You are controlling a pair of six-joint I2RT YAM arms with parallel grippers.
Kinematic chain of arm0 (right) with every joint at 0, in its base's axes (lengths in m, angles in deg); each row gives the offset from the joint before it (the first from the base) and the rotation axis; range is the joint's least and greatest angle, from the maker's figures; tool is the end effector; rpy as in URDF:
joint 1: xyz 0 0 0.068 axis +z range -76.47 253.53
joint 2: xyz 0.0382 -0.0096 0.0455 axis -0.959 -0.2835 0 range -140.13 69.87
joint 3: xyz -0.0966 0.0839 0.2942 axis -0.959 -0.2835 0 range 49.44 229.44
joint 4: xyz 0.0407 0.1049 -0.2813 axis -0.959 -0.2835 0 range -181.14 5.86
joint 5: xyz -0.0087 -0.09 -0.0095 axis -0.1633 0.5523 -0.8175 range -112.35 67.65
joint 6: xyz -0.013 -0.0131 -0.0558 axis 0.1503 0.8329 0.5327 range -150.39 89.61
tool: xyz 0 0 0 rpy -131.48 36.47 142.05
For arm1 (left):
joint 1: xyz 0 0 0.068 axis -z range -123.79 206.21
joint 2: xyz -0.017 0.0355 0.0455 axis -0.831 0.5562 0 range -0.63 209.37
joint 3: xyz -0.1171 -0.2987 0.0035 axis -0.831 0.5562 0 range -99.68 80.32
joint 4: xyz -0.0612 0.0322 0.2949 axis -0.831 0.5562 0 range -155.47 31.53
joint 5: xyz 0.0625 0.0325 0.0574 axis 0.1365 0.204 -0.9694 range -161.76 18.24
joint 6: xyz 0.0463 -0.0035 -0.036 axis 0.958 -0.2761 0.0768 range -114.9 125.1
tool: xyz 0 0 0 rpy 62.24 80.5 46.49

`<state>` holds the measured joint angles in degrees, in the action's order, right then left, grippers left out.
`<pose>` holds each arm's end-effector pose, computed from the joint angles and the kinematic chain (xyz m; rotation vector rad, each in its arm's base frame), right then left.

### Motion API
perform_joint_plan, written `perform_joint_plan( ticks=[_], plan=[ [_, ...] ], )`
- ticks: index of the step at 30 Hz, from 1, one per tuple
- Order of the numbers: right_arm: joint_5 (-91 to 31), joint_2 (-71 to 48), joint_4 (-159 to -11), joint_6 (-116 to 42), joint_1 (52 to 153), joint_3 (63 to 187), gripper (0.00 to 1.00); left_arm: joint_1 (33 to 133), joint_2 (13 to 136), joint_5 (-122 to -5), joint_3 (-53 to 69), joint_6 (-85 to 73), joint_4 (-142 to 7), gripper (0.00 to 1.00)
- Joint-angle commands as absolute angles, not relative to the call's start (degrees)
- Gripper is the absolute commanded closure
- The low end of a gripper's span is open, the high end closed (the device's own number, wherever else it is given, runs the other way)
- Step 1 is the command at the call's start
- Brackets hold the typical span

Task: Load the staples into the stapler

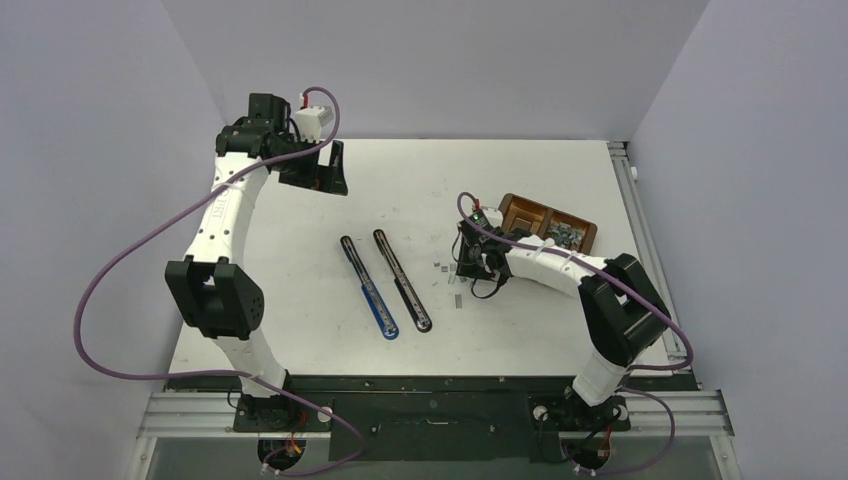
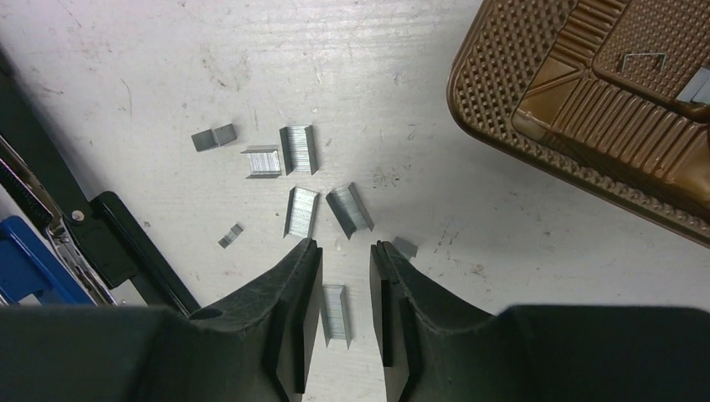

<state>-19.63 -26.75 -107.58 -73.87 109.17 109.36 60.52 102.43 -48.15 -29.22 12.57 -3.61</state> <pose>0.3114 0.2208 0.1992 0.2002 2.6738 0.4063 0.4328 -0.0498 0.4179 0.4161 2.4553 -0.4978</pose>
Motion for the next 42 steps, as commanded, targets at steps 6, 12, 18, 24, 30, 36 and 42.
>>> perform_joint_plan(
  ticks=[6, 12, 18, 24, 30, 36, 42],
  plan=[
    [-16.9, -18.6, -115.8, -70.1, 108.6, 112.0, 0.69, 60.1, 98.1, -47.6, -28.7, 11.8, -4.7, 0.04],
    [-16.3, -12.6, -123.1, -67.5, 111.1, 111.9, 0.58, 60.1, 97.7, -47.3, -29.6, 11.5, -3.5, 0.04],
    [-16.3, -13.8, -119.1, -66.9, 114.1, 108.8, 0.54, 60.1, 95.6, -47.5, -27.4, 11.7, -3.3, 0.04],
    [-12.6, -16.9, -108.9, -69.2, 120.2, 104.3, 0.38, 58.6, 91.9, -52.4, -24.1, 13.3, -3.2, 0.04],
    [-8.0, -20.5, -102.7, -70.2, 125.1, 101.8, 0.19, 54.7, 85.3, -51.4, -16.5, 13.0, -7.0, 0.04],
    [-4.2, -22.3, -100.4, -71.0, 126.3, 100.2, 0.37, 54.4, 81.3, -51.2, -11.1, 12.6, -8.5, 0.04],
    [-2.4, -23.6, -99.7, -71.3, 126.3, 99.8, 0.48, 54.4, 79.7, -51.5, -9.9, 12.2, -8.5, 0.04]
  ],
)
